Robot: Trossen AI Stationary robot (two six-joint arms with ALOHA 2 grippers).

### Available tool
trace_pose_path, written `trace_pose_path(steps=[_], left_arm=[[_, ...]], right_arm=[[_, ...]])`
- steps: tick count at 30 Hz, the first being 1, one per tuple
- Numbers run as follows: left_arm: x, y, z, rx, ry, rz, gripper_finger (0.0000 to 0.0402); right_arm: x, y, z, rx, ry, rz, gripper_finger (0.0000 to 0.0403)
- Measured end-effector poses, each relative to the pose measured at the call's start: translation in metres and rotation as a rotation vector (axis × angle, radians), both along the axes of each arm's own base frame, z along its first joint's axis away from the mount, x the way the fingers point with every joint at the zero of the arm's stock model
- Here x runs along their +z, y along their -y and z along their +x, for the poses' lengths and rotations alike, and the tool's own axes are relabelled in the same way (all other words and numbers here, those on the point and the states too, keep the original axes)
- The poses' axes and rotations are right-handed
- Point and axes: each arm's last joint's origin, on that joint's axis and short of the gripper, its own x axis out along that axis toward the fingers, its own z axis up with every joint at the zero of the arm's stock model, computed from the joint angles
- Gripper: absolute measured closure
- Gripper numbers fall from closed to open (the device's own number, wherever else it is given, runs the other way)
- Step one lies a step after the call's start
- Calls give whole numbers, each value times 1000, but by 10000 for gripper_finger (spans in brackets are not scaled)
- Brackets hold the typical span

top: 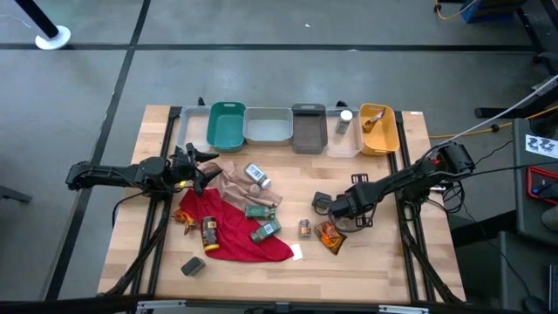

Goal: Sort spices by type
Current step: Put the orange seasoning bag into the yellow bin

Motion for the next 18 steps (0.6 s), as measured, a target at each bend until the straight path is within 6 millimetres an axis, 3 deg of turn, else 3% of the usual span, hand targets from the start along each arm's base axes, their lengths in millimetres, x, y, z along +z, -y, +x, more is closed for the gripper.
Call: trace_pose_path(steps=[18], left_arm=[[0,0,0,0,-1,3,147]], right_arm=[[50,8,-23,-171,185,-11,380]])
